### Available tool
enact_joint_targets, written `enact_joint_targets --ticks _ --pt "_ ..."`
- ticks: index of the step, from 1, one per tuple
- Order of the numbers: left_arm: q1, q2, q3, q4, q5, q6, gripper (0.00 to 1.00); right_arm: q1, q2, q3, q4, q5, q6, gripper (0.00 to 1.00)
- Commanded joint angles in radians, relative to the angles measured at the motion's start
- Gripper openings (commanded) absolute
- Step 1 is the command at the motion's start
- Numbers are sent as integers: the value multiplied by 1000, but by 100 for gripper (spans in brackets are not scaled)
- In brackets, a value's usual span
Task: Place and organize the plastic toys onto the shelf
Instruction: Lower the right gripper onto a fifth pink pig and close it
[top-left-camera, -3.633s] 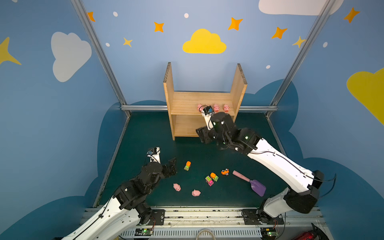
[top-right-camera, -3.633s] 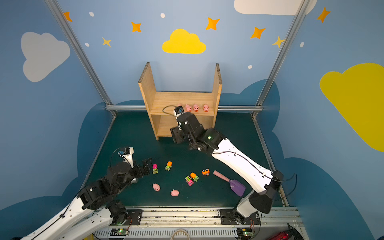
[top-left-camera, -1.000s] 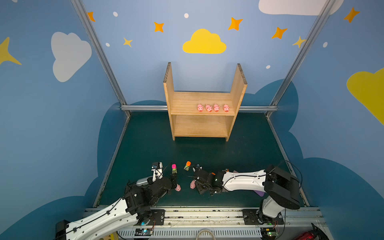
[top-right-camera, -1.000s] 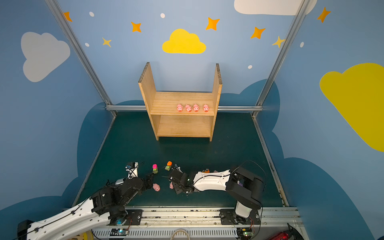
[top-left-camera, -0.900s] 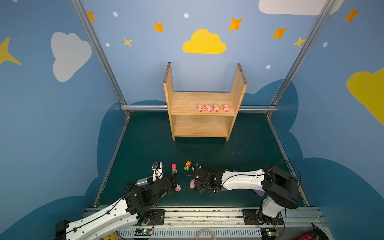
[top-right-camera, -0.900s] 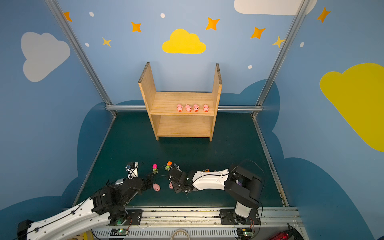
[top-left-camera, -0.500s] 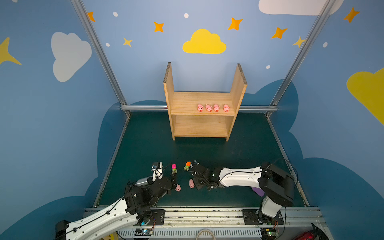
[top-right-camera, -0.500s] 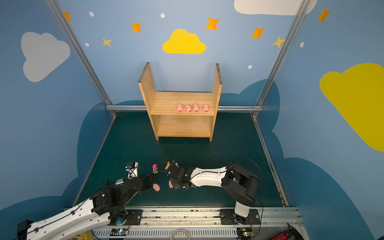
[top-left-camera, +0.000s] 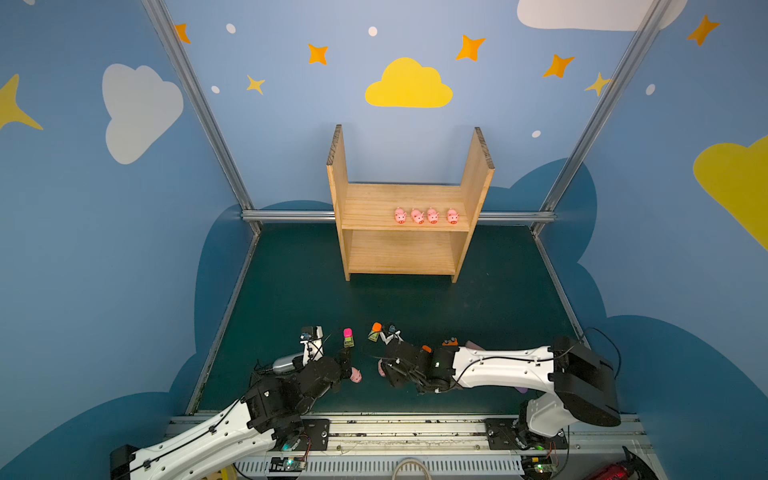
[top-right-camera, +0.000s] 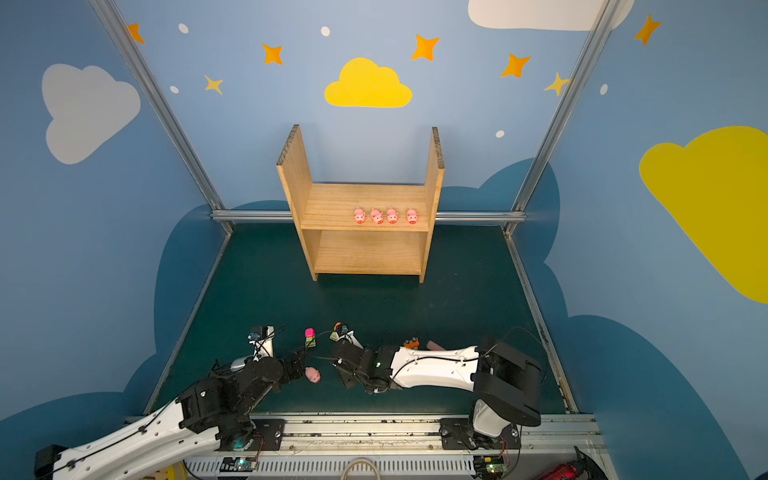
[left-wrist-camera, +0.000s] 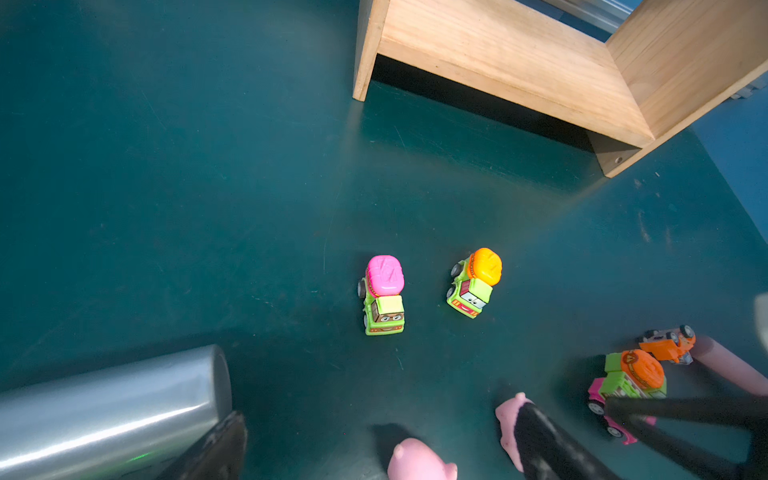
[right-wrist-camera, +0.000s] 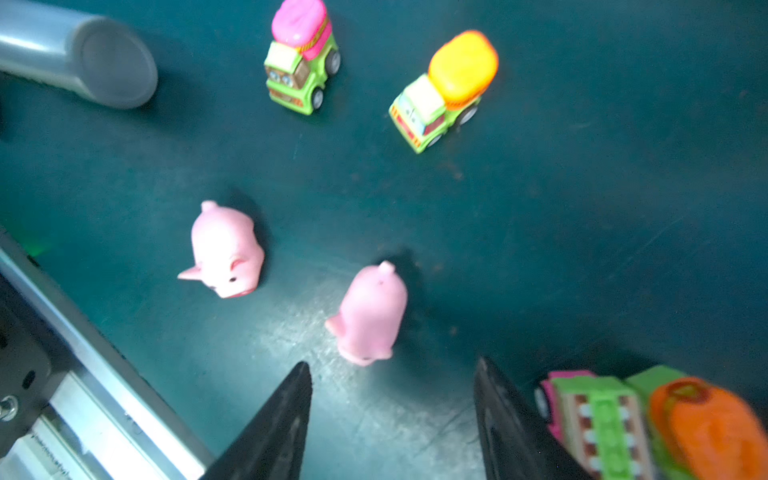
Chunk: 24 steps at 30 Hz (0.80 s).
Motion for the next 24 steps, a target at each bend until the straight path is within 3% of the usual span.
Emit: enact_joint_targets --ticks 1,16,24 --pt "0 -14 -6 -19 -5 -1 100 28 37 -12 59 58 77 62" --pt "0 -77 -14 -45 -14 -4 100 49 189 35 151 142 126 58" --pt "0 -67 -12 -39 -17 0 100 49 241 58 153 150 139 50"
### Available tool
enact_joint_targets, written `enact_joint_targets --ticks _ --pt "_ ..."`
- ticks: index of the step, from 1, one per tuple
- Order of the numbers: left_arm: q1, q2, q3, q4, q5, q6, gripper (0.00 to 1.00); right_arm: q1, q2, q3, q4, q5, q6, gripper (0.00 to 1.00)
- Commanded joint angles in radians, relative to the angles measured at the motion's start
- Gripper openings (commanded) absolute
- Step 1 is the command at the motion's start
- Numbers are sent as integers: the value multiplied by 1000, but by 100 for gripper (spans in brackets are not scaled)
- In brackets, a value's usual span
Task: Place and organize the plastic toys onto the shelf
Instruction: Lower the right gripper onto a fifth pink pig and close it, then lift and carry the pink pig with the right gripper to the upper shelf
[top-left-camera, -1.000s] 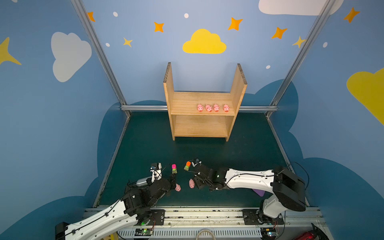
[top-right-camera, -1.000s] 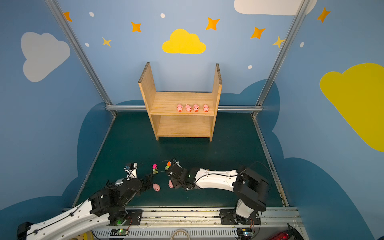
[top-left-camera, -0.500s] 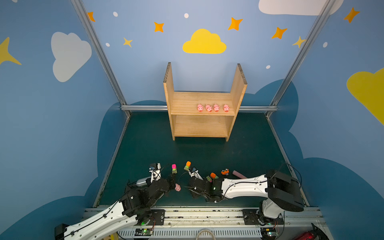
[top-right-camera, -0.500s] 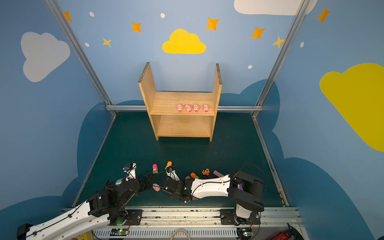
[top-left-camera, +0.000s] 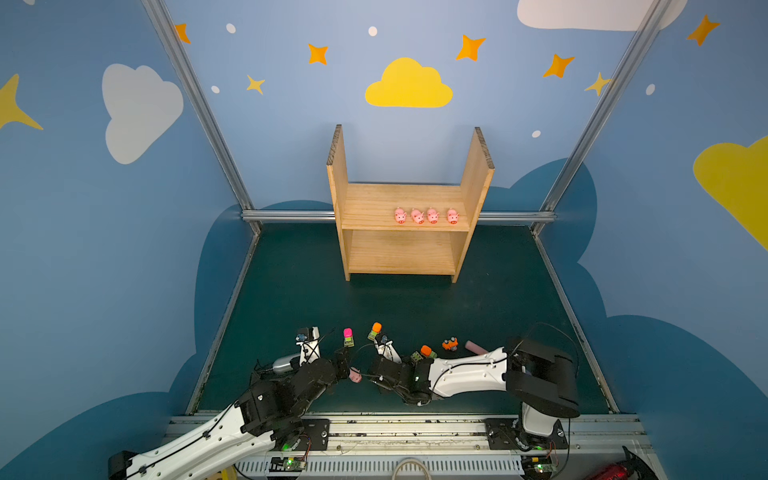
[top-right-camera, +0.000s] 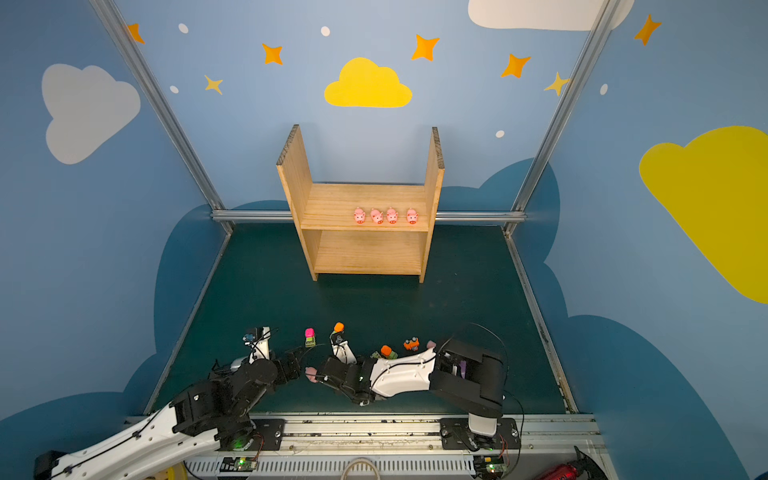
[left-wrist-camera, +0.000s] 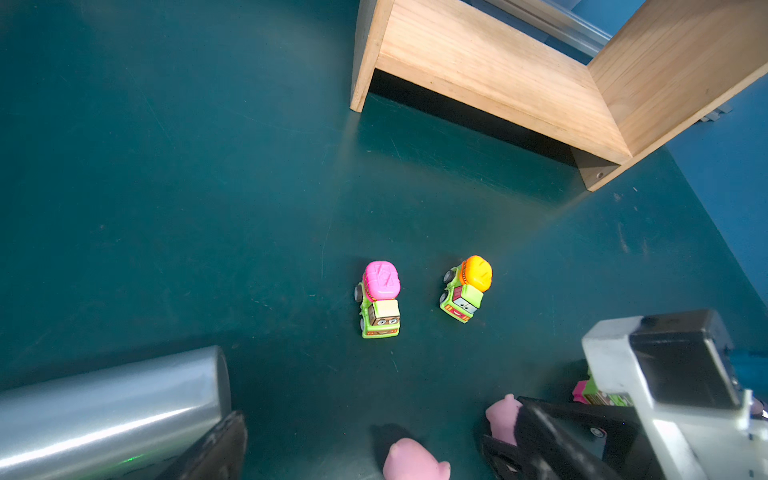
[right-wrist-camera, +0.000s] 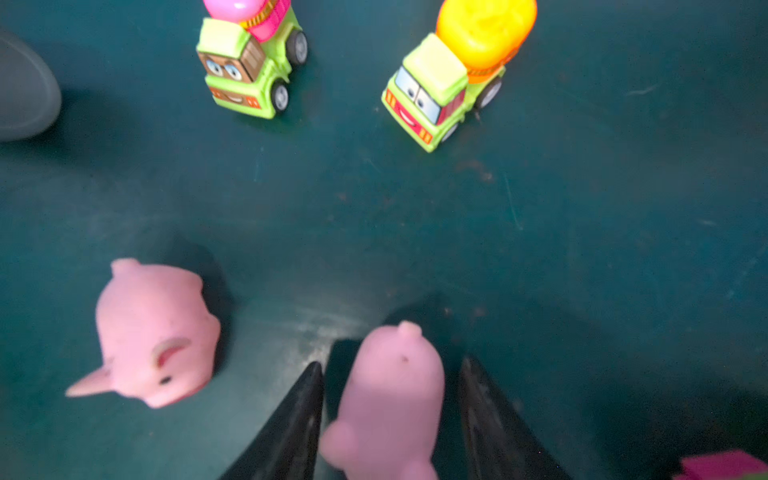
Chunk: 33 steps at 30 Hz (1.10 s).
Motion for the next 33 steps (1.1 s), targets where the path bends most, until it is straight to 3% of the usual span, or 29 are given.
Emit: enact_joint_targets --ticks 1,17,33 --pt "0 3 -5 -16 -17 2 100 4 32 23 -10 12 19 48" --pt "0 3 -7 -14 -12 1 100 11 21 24 -88 30 52 29" --pt "1 52 77 -17 -44 51 100 -23 -168 109 -277 67 -67 25"
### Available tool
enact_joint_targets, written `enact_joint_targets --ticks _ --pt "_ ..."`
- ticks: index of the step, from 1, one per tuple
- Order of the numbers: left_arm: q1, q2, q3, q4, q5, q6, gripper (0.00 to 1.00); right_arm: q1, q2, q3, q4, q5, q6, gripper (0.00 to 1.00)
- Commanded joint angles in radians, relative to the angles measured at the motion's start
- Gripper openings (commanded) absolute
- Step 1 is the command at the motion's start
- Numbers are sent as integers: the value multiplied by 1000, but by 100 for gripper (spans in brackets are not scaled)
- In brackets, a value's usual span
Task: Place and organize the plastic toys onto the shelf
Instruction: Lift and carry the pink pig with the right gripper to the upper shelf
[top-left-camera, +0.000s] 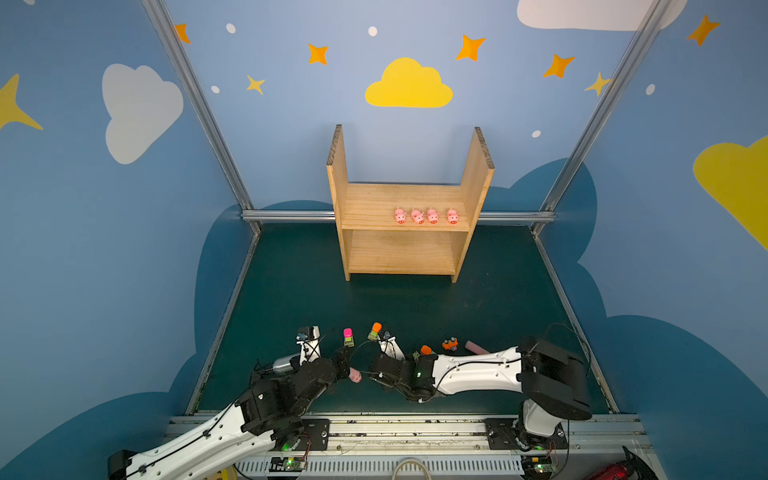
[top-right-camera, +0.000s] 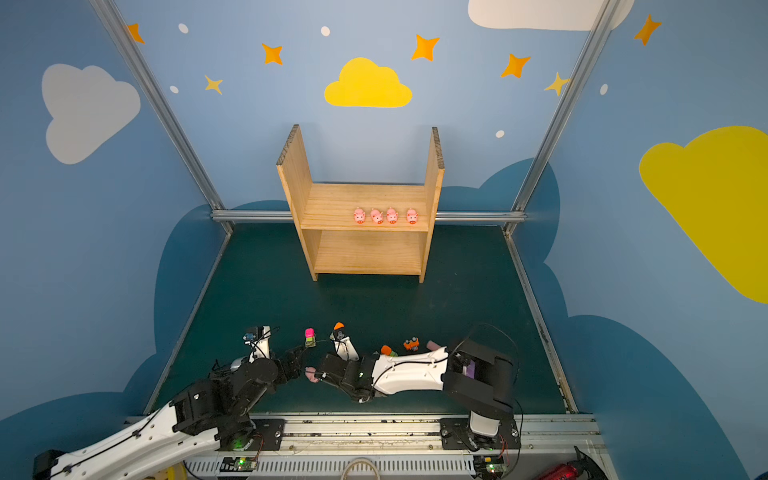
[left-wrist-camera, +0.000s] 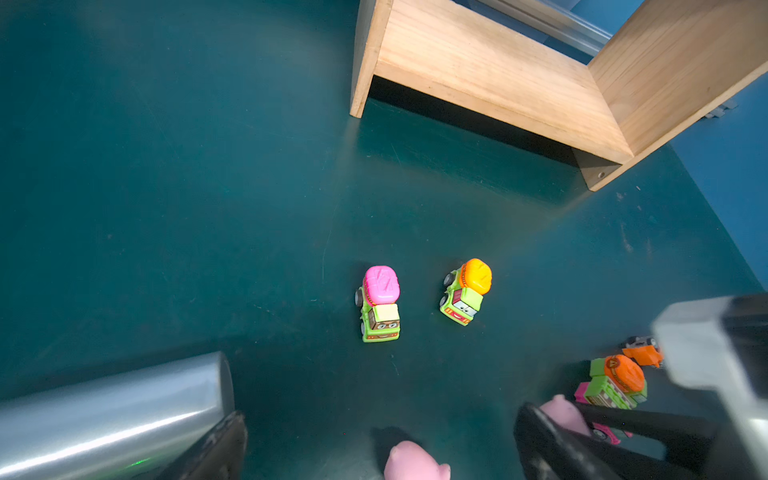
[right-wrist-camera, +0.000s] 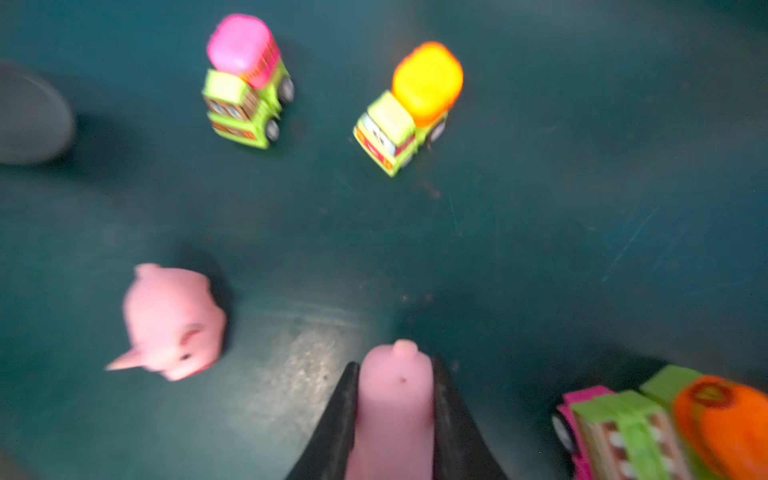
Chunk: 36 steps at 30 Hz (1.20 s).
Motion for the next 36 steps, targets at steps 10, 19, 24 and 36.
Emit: enact_joint_targets --ticks 10,19,24,36 --pt "18 131 220 -20 -78 148 100 -173 -156 245 -220 -28 -225 26" --pt "88 251 365 20 -69 298 100 -359 -82 588 -331 -123 -411 26" --pt "156 307 386 83 -31 356 100 -450 47 832 -387 -177 -486 27" --pt "269 409 427 162 84 430 100 -586 471 1508 -542 -269 -600 28"
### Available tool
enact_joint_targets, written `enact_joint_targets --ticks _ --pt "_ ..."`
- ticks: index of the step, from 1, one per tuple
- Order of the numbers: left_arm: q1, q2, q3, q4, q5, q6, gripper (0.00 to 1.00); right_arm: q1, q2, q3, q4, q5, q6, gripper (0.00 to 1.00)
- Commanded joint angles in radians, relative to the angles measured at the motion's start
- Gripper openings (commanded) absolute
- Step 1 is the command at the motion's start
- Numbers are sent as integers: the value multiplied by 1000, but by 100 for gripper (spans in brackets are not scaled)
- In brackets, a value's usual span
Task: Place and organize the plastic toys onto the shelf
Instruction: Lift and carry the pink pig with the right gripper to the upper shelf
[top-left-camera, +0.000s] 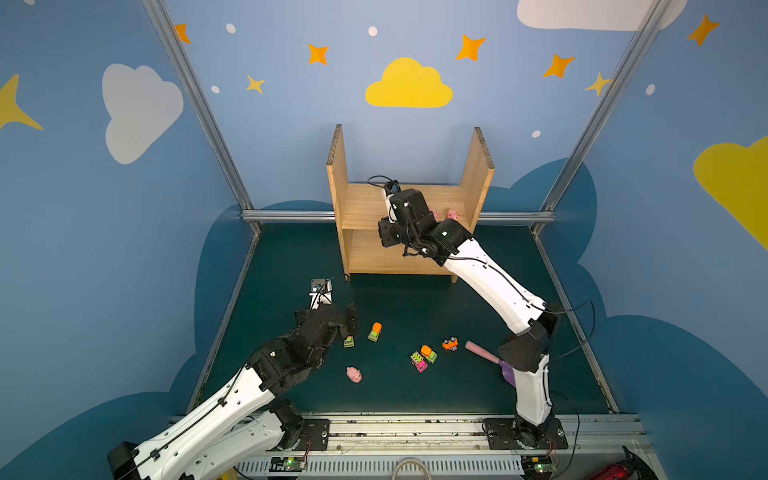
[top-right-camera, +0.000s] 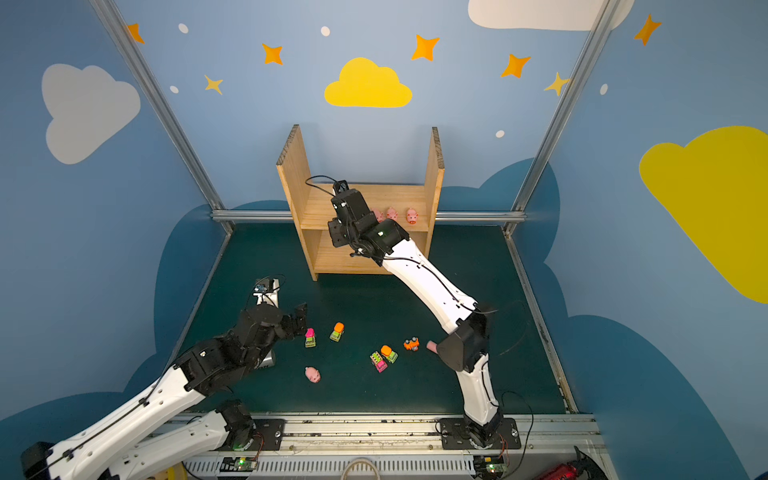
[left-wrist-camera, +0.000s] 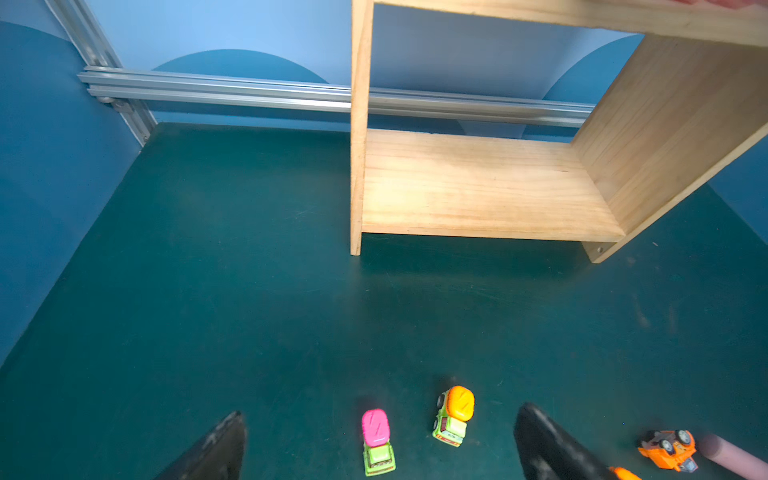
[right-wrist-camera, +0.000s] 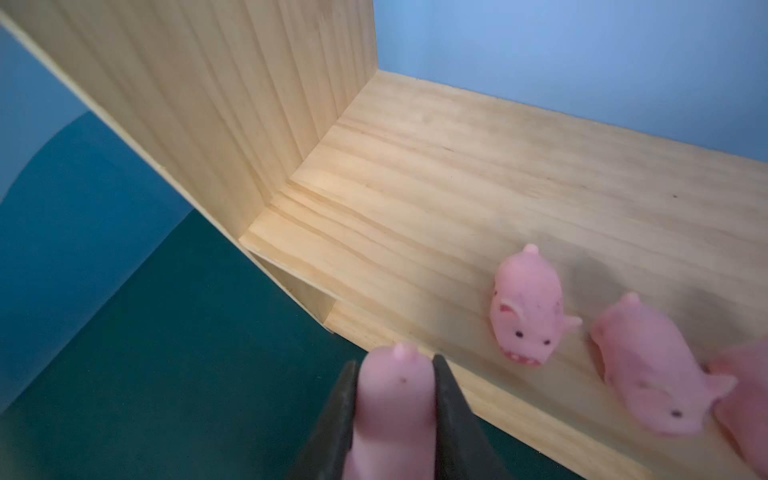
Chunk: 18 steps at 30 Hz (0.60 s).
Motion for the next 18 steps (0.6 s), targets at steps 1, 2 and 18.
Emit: enact_joint_targets --ticks 1,2,18 --pt "21 11 11 33 41 26 100 -28 81 150 -73 -44 -43 28" --pt "26 13 11 34 45 27 100 -38 105 182 -74 -52 -43 28" --pt "66 -14 -12 34 44 16 100 -65 221 269 13 -94 -51 31"
